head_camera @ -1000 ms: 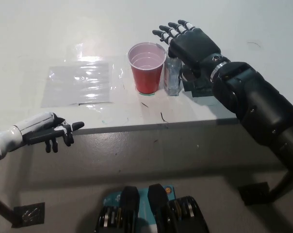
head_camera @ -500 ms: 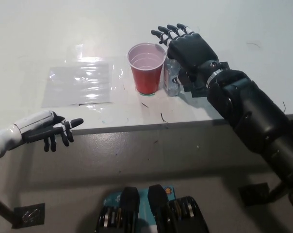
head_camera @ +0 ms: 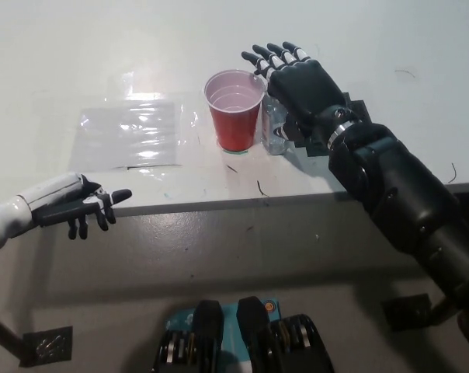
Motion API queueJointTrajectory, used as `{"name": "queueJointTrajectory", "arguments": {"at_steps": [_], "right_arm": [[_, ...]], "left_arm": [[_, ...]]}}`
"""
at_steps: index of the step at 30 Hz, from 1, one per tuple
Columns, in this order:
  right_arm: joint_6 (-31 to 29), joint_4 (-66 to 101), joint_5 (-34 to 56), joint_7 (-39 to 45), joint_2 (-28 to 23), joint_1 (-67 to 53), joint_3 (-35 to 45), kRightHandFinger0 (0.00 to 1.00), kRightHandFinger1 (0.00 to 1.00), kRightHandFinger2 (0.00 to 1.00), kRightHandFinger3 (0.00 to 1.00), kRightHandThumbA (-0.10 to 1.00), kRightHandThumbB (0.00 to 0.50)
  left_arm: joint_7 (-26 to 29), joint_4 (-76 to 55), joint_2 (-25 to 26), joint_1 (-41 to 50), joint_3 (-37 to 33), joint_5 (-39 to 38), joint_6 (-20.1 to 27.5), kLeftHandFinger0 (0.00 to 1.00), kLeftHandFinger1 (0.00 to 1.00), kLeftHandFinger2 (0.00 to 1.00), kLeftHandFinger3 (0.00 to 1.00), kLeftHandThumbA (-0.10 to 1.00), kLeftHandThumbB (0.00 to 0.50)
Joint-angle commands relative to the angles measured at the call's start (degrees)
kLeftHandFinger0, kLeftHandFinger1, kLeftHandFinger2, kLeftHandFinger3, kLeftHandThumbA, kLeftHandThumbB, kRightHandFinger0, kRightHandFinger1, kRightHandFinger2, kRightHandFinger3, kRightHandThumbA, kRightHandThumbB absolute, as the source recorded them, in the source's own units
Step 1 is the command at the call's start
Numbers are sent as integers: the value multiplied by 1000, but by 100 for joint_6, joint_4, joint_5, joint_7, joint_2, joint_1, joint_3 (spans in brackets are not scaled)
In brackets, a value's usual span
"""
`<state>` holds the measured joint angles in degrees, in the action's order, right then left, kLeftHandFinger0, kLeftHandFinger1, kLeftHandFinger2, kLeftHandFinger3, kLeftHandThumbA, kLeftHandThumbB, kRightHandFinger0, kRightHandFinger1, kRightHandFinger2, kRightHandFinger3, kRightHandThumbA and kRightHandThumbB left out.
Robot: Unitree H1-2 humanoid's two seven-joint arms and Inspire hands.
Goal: The robot uses its right hand to press the hand soap kept in the middle of the table to get liquid hand soap out
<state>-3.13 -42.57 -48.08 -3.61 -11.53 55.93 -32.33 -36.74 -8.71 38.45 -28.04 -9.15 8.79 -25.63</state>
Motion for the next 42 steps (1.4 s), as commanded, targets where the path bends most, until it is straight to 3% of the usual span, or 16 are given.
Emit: {"name": "queueJointTrajectory", "arguments": {"at_steps": [1, 9, 14, 19, 21, 25, 29, 32, 37, 40, 42], "right_arm": [[-15, -387, 0, 471, -30, -461, -243, 1000, 1000, 1000, 1000, 1000, 452], [-43, -517, 33, 437, -32, -444, -246, 1000, 1000, 1000, 1000, 1000, 431], [16, -570, 89, 467, -16, -463, -207, 1000, 1000, 1000, 1000, 1000, 468], [-18, -581, 82, 440, -15, -501, -231, 1000, 1000, 1000, 1000, 1000, 453], [3, -374, 172, 553, -53, -486, -163, 1000, 1000, 1000, 1000, 1000, 423], [-23, -192, 294, 612, -72, -466, -86, 1000, 1000, 1000, 1000, 1000, 449], [-14, 411, 585, 898, -177, -173, 125, 1000, 1000, 1000, 1000, 1000, 374], [83, 555, 654, 1062, -178, -29, 215, 1000, 1000, 1000, 1000, 1000, 403], [506, 991, 772, 1548, -244, 354, 452, 1000, 1000, 1000, 1000, 1000, 391], [373, 1060, 843, 1557, -303, 512, 577, 1000, 1000, 1000, 1000, 1000, 403], [418, 1143, 851, 1633, -316, 514, 613, 1000, 1000, 1000, 1000, 1000, 412]], "left_arm": [[-19, -90, 253, -241, 89, -14, 7, 321, 305, 430, 594, 891, 220], [9, -54, 239, -291, 120, -12, 52, 298, 290, 415, 601, 863, 212], [-28, 1, 255, -324, 105, -24, 132, 317, 302, 429, 593, 878, 211], [-24, -1, 266, -249, 84, 10, 123, 329, 311, 442, 620, 895, 230], [-24, -57, 236, -189, 109, -34, 63, 322, 313, 445, 612, 871, 211], [-44, -97, 237, -73, 53, 1, -3, 323, 314, 445, 613, 876, 218], [-48, -170, 248, 56, 30, 31, -45, 341, 327, 454, 629, 881, 217], [-54, -166, 240, 119, 34, 16, -100, 349, 329, 454, 632, 873, 211], [-53, -216, 230, 232, 60, -19, -121, 361, 339, 463, 631, 867, 202], [-44, -239, 218, 338, 84, 6, -128, 355, 329, 455, 640, 891, 223], [-35, -259, 223, 364, 73, 19, -125, 363, 339, 464, 640, 898, 211]]}}
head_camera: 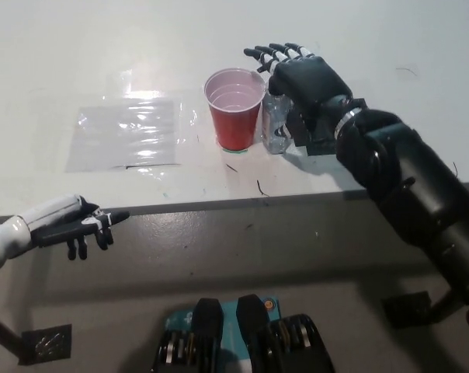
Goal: The robot uses its right hand to press the hand soap kept in the middle of the table to get liquid hand soap out
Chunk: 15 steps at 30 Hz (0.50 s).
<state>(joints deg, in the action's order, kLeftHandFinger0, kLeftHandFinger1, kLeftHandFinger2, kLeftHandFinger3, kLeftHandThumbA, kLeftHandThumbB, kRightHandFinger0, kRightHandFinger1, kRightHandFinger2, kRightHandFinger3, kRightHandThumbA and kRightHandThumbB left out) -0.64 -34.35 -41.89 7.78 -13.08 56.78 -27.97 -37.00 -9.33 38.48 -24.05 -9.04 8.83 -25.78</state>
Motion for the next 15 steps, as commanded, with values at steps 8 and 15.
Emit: {"name": "queueJointTrajectory", "arguments": {"at_steps": [8, 15], "right_arm": [[260, 842, 249, 582, -266, 368, 384, 1000, 1000, 1000, 1000, 1000, 371], [351, 1510, 439, 651, -444, 72, 751, 1000, 1000, 1000, 1000, 1000, 405]], "left_arm": [[51, -258, 205, 134, 141, -40, -108, 436, 372, 475, 605, 880, 203], [86, -273, 225, 245, 220, -75, -53, 393, 353, 463, 597, 884, 193]]}}
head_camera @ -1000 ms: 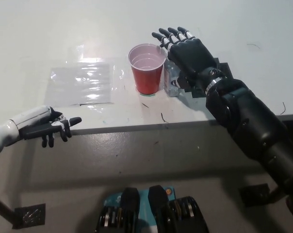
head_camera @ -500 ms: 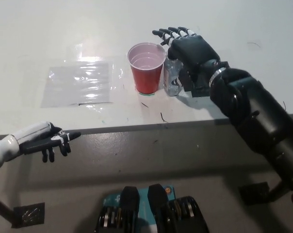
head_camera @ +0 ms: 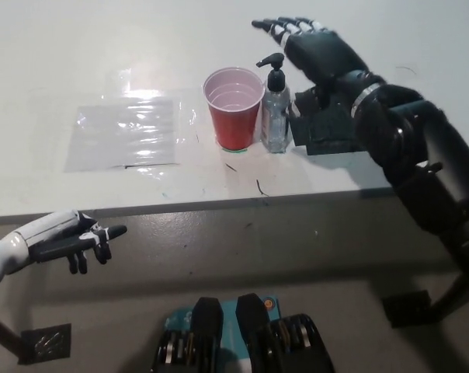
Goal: The robot uses its right hand to press the hand soap kept in the middle of the table to get liquid hand soap out
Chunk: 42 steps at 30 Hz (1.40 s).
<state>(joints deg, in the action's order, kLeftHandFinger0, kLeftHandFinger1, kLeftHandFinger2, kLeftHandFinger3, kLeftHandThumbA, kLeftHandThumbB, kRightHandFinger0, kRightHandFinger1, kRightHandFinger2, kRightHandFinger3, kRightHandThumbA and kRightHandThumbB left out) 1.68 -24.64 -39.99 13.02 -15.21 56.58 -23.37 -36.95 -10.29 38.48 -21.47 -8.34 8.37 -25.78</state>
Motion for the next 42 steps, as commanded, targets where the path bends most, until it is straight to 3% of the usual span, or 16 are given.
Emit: {"name": "queueJointTrajectory", "arguments": {"at_steps": [1, 5, 10, 18, 21, 24, 25, 27, 28, 29, 31, 33, 34, 35, 40, 42], "right_arm": [[131, 566, 244, 146, -227, 78, 314, 1000, 1000, 1000, 1000, 1000, 405], [277, 1263, 450, 288, -522, -418, 702, 1000, 1000, 1000, 1000, 1000, 350], [402, 1708, 707, 235, -796, -1059, 1178, 1000, 1000, 1000, 1000, 1000, 428], [820, 2628, 1384, 472, -1046, -2147, 2031, 1000, 1000, 1000, 1000, 1000, 386], [858, 2764, 1627, 449, -1012, -2430, 2286, 1000, 1000, 1000, 1000, 1000, 348], [912, 2880, 1878, 335, -908, -2676, 2566, 1000, 1000, 1000, 1000, 1000, 274], [963, 2951, 1911, 318, -893, -2745, 2624, 1000, 1000, 1000, 1000, 1000, 215], [948, 2999, 1985, 252, -867, -2857, 2724, 1000, 1000, 1000, 1000, 1000, 181], [945, 3012, 2022, 225, -846, -2899, 2776, 1000, 1000, 1000, 1000, 1000, 180], [918, 3004, 2055, 130, -804, -3036, 2876, 1000, 1000, 1000, 1000, 1000, 269], [942, 2999, 2117, 46, -729, -3230, 3021, 1000, 1000, 1000, 1000, 1000, 326], [870, 2951, 2193, -5, -685, -3357, 3124, 1000, 1000, 1000, 1000, 1000, 300], [823, 2930, 2229, -20, -676, -3392, 3151, 1000, 1000, 1000, 1000, 1000, 240], [745, 2874, 2298, -74, -637, -3527, 3242, 1000, 1000, 1000, 1000, 1000, 222], [718, 2590, 2873, -109, -378, -3718, 3596, 1000, 1000, 1000, 1000, 1000, 267], [520, 2411, 3031, -156, -327, -3780, 3717, 1000, 1000, 1000, 1000, 1000, 258]], "left_arm": [[81, -179, 226, -10, 154, -29, -50, 392, 352, 462, 596, 884, 192], [114, -213, 219, 45, 210, -43, -89, 378, 344, 457, 594, 877, 193], [149, -234, 233, 113, 240, 17, -29, 400, 362, 476, 616, 896, 206], [149, -203, 200, 215, 380, -68, 35, 375, 342, 457, 588, 885, 209], [164, -179, 175, 239, 418, -72, 34, 383, 349, 460, 586, 875, 205], [173, -179, 169, 238, 421, -62, 57, 361, 332, 444, 572, 877, 214], [183, -164, 161, 243, 433, -76, 136, 362, 333, 442, 565, 875, 202], [175, -164, 155, 241, 446, -93, 104, 362, 333, 438, 562, 868, 198], [162, -159, 154, 240, 452, -113, 109, 362, 331, 436, 561, 866, 195], [172, -198, 166, 233, 432, -57, 7, 378, 347, 458, 571, 864, 198], [187, -203, 147, 242, 460, -82, -7, 381, 348, 455, 571, 857, 209], [170, -217, 141, 239, 470, -115, -53, 390, 356, 465, 576, 863, 222], [167, -211, 141, 238, 468, -119, -40, 390, 354, 460, 568, 864, 212], [167, -171, 146, 230, 456, -113, 47, 385, 344, 445, 551, 869, 218], [168, -171, 176, 181, 440, -71, 55, 376, 342, 448, 577, 871, 205], [179, -149, 155, 176, 439, -75, 72, 371, 338, 446, 574, 870, 207]]}}
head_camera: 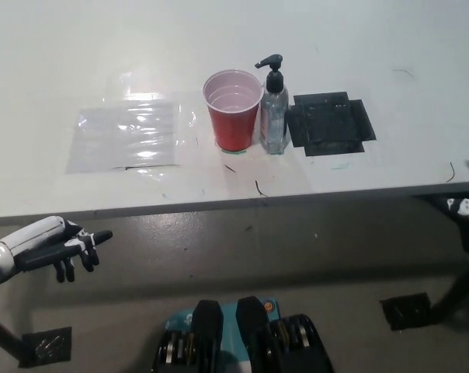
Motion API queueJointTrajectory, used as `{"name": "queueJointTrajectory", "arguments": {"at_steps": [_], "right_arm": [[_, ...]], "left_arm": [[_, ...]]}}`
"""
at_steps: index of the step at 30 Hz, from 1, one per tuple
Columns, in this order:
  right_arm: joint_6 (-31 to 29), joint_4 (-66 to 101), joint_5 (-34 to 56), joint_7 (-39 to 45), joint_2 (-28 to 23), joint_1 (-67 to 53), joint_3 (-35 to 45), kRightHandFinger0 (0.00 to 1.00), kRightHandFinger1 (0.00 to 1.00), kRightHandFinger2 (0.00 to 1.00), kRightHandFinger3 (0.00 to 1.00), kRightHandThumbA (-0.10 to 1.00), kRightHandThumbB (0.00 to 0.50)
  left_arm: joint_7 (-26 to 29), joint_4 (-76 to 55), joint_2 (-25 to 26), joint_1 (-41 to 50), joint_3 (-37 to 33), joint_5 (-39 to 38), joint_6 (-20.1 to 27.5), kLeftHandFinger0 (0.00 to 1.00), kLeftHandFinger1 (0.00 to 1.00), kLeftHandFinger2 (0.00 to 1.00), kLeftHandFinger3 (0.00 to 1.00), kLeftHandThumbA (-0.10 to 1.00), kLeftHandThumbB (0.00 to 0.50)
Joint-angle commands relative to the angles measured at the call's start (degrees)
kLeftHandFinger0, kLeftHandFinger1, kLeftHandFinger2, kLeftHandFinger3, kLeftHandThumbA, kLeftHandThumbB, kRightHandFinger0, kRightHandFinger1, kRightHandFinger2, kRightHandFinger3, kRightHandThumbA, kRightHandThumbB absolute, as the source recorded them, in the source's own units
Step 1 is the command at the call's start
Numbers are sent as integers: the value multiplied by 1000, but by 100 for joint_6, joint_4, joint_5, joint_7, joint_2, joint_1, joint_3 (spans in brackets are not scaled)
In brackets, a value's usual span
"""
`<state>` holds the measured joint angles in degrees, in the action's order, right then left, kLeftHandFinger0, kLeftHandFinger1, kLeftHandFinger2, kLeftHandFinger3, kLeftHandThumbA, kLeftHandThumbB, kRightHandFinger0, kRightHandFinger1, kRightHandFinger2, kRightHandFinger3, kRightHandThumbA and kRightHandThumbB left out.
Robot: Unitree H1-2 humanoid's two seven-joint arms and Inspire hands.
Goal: The robot uses its right hand to press the hand soap kept in the middle of the table to get liquid hand soap out
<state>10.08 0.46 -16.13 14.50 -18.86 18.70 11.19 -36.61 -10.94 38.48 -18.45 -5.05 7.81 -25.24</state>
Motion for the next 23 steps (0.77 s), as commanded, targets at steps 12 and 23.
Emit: {"name": "queueJointTrajectory", "arguments": {"at_steps": [12, 23], "right_arm": [[-710, -691, 1352, -417, 177, -39, 594, 1000, 1000, 1000, 1000, 1000, 241], [-394, -652, 1470, -594, 82, -95, 655, 1000, 1000, 1000, 1000, 1000, 294]], "left_arm": [[142, -89, 126, -237, 119, -53, -98, 383, 352, 454, 563, 852, 205], [199, 31, 14, -293, 12, 20, 67, 354, 325, 423, 547, 848, 183]]}}
